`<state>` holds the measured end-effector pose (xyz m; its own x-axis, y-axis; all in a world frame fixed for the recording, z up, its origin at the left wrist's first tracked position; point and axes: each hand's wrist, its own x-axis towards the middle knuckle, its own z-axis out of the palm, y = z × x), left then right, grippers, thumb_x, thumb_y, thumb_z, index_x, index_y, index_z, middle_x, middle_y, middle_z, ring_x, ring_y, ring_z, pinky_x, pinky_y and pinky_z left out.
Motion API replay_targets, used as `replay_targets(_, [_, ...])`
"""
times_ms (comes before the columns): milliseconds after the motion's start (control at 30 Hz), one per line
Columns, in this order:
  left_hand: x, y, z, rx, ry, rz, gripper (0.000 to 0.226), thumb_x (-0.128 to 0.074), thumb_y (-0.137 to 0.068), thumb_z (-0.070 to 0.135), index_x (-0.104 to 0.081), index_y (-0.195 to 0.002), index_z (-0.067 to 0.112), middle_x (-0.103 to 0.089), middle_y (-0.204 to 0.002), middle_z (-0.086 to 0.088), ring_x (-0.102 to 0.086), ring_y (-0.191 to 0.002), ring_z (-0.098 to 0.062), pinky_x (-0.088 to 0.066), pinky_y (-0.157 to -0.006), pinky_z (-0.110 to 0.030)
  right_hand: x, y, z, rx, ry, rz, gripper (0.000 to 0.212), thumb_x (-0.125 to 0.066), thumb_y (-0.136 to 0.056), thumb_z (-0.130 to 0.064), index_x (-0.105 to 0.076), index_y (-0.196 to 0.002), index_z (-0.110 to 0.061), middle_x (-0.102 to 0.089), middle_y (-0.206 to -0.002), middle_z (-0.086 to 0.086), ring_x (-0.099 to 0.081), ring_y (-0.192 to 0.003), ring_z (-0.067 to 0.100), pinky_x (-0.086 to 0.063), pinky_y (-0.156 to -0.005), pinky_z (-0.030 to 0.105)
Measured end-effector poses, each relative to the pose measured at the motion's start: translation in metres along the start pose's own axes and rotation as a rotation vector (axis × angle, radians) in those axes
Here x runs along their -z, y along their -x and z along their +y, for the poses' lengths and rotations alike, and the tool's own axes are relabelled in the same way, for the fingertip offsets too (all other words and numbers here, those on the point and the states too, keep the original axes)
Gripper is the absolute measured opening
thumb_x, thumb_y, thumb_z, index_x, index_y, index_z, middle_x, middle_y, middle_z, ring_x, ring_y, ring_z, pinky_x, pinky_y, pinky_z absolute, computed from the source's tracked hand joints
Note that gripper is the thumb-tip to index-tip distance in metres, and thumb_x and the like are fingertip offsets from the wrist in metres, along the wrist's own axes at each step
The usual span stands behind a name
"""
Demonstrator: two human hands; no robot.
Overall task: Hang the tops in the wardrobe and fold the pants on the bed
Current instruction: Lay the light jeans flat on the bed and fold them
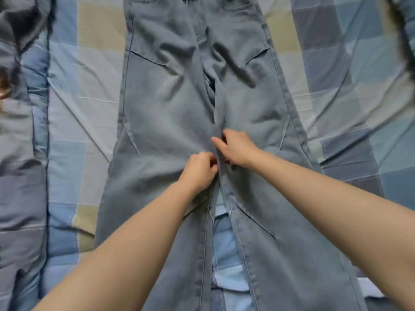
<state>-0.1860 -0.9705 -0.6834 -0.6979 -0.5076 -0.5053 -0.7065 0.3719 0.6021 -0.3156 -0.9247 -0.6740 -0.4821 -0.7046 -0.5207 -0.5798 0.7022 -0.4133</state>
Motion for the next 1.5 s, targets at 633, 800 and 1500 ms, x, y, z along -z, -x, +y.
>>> replay_targets(633, [0.177,-0.166,-0.137,0.361,0.323,0.63,0.053,-0.071,-0.079,0.052,-0.05,-0.114,0.02,-0.046,-0.119,-0.005,-0.051,-0.113,-0.024,-0.037,-0.1,-0.045,0.101,-0.245,-0.185,0.484,0.032,0.337,0.024,-0.045,-0.098,-0.021,-0.058,-0.108,-0.003,-0.059,-0.109,0.017,-0.054,-0.102,0.033,-0.04,-0.084,0.035])
replay_targets(800, [0.201,-0.163,-0.154,0.252,0.724,0.453,0.018,-0.078,-0.08,0.015,-0.066,-0.091,0.005,-0.064,-0.079,-0.005,-0.059,-0.068,-0.008,-0.047,-0.066,-0.015,0.082,-0.292,-0.259,0.374,0.165,0.204,0.04,-0.046,-0.1,-0.035,-0.042,-0.068,-0.011,-0.057,-0.095,0.023,-0.056,-0.096,0.036,-0.036,-0.071,0.034])
replay_targets(1500, [0.195,-0.152,-0.162,0.168,1.179,0.617,0.012,-0.067,-0.09,0.01,-0.058,-0.084,0.014,-0.07,-0.081,-0.001,-0.064,-0.068,-0.005,-0.053,-0.074,-0.021,0.058,-0.316,-0.274,0.478,-0.377,0.228,0.024,-0.053,-0.089,-0.012,-0.063,-0.11,-0.008,-0.066,-0.099,0.001,-0.063,-0.097,0.018,-0.05,-0.089,0.03])
